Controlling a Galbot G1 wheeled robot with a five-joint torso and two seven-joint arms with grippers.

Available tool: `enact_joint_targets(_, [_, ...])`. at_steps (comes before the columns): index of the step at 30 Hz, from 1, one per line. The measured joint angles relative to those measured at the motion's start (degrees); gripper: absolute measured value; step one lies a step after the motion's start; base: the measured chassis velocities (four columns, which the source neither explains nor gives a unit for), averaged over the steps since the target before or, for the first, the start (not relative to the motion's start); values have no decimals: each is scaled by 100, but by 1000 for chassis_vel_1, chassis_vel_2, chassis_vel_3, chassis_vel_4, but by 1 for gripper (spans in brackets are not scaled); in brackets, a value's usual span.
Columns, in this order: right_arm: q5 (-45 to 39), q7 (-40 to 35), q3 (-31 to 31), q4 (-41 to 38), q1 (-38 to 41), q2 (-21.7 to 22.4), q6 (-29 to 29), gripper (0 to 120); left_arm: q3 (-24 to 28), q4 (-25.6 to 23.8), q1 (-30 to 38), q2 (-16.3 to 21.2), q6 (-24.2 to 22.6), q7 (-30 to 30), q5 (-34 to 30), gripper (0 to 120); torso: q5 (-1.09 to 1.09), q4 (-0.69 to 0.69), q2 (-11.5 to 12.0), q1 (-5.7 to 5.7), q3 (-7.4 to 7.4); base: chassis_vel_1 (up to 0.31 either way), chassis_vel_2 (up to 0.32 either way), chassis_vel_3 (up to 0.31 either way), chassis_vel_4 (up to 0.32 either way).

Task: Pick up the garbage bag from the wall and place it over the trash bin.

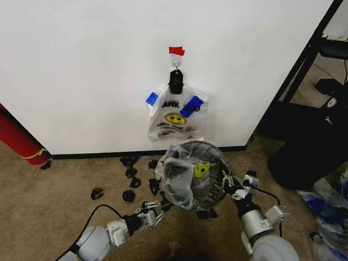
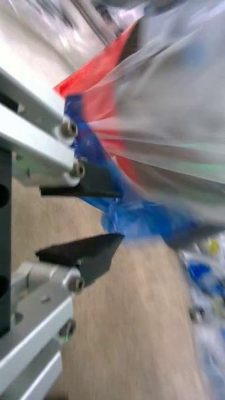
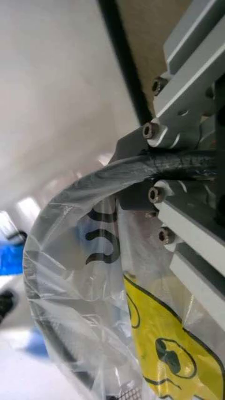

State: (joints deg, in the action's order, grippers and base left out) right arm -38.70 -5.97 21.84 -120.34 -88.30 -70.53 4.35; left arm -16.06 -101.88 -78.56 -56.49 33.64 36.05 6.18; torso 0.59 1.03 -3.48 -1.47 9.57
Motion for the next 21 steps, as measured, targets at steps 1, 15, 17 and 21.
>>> enact_joint_targets(1, [0,0,0,0,0,0,0,0,0,0,0,0,0,0,0,30,0,0,0,0,0,0,0,0,0])
enact_joint_targets(15, [1020,96,-23,714,209,-113,699,0,-221,-545,-264,2,-31,1308,-1720,79,0,0,0,0,0,0,0,0,0])
enact_joint_targets(17, [1238,129,-62,771,225,-125,796,0,-54,-740,-312,-7,-205,1143,-2184,87,-1,1,0,0,0,0,0,0,0])
enact_joint_targets(21, [2123,205,-134,940,220,-160,1209,0,416,-1266,-512,-80,-742,-510,-2671,93,-2,1,0,0,0,0,0,0,0])
